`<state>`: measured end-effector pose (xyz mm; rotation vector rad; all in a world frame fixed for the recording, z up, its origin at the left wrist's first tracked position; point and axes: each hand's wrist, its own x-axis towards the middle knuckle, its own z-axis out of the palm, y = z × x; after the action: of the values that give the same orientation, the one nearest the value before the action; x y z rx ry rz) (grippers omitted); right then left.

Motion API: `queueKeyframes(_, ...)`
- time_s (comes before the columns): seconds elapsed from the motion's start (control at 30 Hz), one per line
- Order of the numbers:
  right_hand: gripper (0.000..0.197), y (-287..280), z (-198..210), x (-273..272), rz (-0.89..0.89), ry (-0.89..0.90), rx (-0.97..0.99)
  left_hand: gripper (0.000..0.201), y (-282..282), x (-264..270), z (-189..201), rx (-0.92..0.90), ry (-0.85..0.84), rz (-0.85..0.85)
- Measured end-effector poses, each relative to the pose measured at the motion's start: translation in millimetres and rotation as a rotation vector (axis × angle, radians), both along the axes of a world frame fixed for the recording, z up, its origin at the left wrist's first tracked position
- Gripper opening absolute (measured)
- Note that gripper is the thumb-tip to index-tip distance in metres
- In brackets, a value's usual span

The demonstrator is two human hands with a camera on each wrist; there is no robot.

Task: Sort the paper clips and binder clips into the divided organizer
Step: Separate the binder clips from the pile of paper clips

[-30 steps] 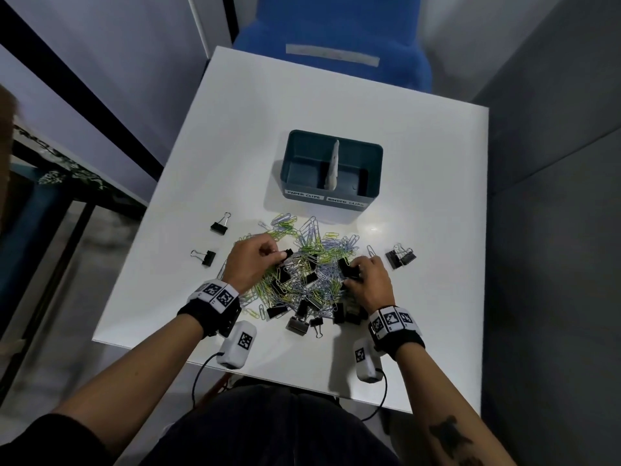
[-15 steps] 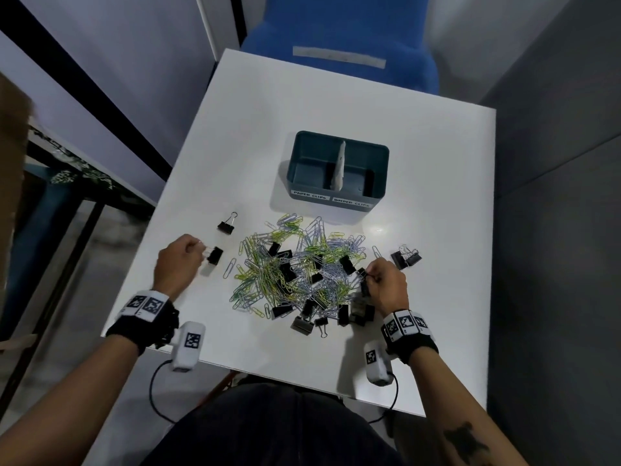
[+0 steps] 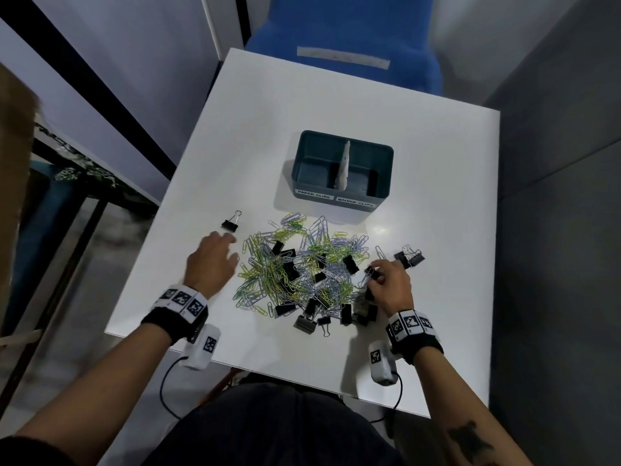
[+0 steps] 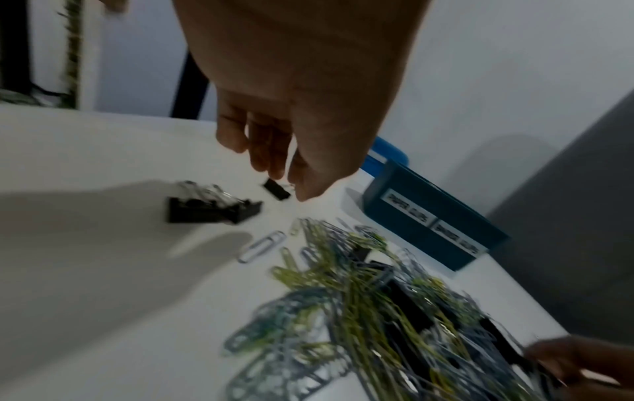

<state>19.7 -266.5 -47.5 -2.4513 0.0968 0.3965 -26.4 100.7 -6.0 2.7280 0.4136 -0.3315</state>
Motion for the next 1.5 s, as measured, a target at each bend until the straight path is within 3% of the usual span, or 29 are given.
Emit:
queueKeyframes(0.1, 0.04, 7.2, 1.3, -3.0, 0.042, 0.058, -0.026, 0.039, -33.7, 14.0, -4.4, -0.07, 0.011, -0.228)
queueKeyframes(0.23, 0.049, 17.3, 3.4, -8.6, 0.05, 0.093, -0.061, 0.057, -59.9, 30.9, -14.5, -0.08, 0.083, -0.338)
queueKeyframes(0.53, 0.042, 34.8, 5.2, -4.1, -0.033, 0.064, 0.02, 0.027, -85.5, 47.3, -23.6, -0.179, 0.105, -0.258)
queueKeyframes(0.73, 0.037, 34.0, 12.6, -2.6, -0.014, 0.031, 0.087, 0.022, -92.5, 44.6, -23.1, -0.239, 0.073, -0.247)
queueKeyframes(1.0, 0.031, 10.9, 33.6, 1.1, -0.074, -0.098, 0.248, 0.023, -81.5, 45.7, -19.5, -0.524, 0.04, 0.013)
queueKeyframes(1.13, 0.032, 1.1, 33.6, 3.2, -0.11, -0.057, 0.284, 0.007, -72.9, 44.0, -10.9, -0.647, 0.049, 0.068)
queueKeyframes(1.3, 0.02, 8.3, 28.4, -1.2, -0.038, 0.018, 0.319, 0.025, -70.3, 40.4, -4.8, -0.666, 0.038, 0.022)
queueKeyframes(1.5, 0.022, 15.6, 36.0, -2.4, -0.009, 0.021, 0.277, 0.042, -61.9, 37.9, -2.6, -0.64, -0.018, 0.005)
